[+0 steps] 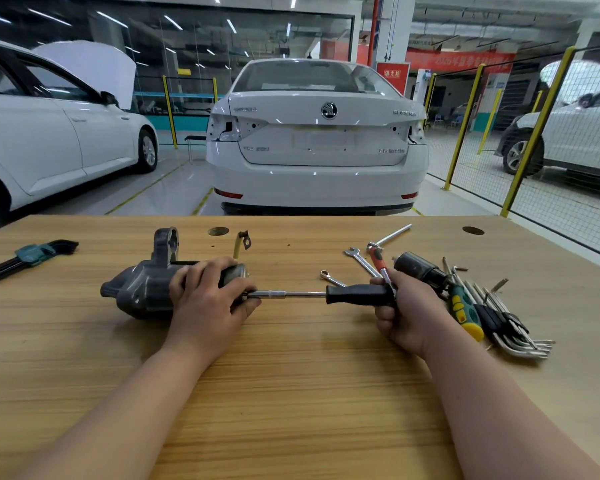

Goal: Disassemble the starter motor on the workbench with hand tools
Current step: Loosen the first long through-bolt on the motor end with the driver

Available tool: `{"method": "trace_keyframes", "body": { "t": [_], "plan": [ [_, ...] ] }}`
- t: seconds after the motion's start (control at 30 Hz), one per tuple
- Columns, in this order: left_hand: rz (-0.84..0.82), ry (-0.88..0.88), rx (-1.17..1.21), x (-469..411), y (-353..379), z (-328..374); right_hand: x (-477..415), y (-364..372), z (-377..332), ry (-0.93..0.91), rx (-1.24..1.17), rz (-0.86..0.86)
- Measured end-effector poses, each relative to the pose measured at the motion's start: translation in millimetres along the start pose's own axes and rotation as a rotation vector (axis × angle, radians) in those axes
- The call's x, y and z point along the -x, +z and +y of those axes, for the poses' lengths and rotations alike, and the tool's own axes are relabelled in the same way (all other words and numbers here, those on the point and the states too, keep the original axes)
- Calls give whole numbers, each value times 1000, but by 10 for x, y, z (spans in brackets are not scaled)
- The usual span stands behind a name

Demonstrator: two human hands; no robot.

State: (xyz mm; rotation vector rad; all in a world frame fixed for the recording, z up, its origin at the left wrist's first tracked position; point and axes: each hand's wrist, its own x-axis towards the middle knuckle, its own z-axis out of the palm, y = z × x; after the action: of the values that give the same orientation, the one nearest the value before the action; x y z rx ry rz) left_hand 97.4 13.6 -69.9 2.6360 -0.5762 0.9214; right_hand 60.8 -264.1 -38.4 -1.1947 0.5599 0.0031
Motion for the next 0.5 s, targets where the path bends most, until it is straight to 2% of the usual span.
{"method": "trace_keyframes", "body": {
  "t": [0.27,0.5],
  "plan": [
    [-8,-12,-9,4,-16,12,11,25,-2,-80,172,51],
    [-5,-7,0,9,-23,19,15,-11,4,-229,236,-10]
  ]
}}
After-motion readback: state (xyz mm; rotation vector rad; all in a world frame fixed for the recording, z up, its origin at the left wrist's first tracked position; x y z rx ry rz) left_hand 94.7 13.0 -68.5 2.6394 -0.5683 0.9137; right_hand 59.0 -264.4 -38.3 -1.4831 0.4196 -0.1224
